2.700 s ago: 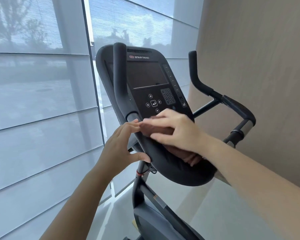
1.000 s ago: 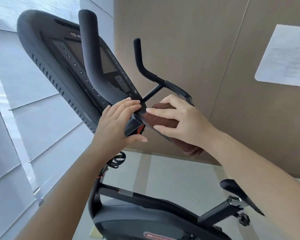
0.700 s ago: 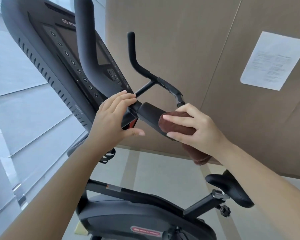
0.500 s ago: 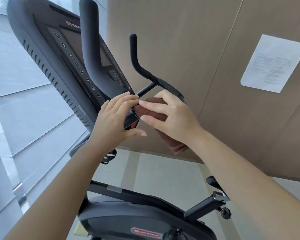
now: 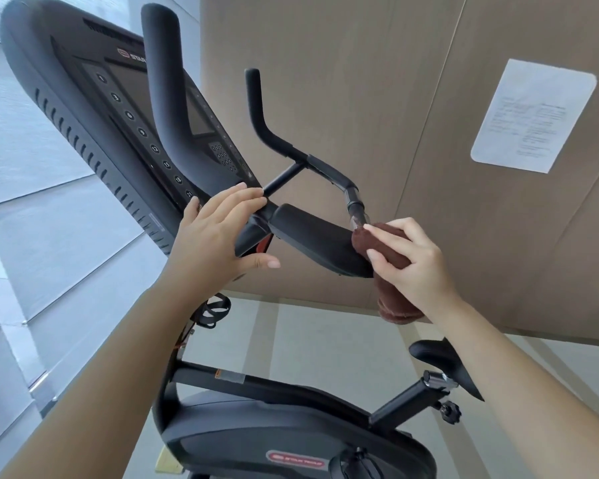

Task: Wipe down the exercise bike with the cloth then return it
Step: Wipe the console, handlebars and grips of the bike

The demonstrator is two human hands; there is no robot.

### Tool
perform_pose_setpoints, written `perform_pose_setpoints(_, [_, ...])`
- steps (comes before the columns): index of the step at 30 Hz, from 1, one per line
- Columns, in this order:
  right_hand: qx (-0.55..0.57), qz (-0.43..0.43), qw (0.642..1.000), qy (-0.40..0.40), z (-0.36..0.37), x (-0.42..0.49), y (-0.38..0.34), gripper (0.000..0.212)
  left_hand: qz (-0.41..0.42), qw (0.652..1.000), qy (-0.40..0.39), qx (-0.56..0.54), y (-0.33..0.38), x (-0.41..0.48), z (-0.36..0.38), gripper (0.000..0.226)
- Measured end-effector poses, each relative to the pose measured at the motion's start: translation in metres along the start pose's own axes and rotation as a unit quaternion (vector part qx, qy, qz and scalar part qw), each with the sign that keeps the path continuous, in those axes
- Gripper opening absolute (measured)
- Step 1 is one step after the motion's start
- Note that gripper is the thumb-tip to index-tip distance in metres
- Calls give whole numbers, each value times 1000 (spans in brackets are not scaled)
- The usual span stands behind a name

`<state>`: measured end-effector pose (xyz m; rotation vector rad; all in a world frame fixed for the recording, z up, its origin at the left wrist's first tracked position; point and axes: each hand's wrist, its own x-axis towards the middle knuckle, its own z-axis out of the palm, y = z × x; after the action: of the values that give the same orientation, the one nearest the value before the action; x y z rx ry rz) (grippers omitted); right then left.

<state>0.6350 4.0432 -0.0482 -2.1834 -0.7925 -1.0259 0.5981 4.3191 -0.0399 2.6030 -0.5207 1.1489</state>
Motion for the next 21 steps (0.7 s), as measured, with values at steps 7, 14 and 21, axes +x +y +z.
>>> perform_pose_setpoints(7, [78,24,997,0,8,41,-14,32,-8,1000,4,12,30,10,11,96])
perform_pose_setpoints(14, [127,-20,981,-146,11,40,17,32,-49,998,14,26,46,16,24,96])
perform_pose_setpoints(21, [129,-18,980,-148,-5,24,73,32,-81,995,25,58,59,18,27,98])
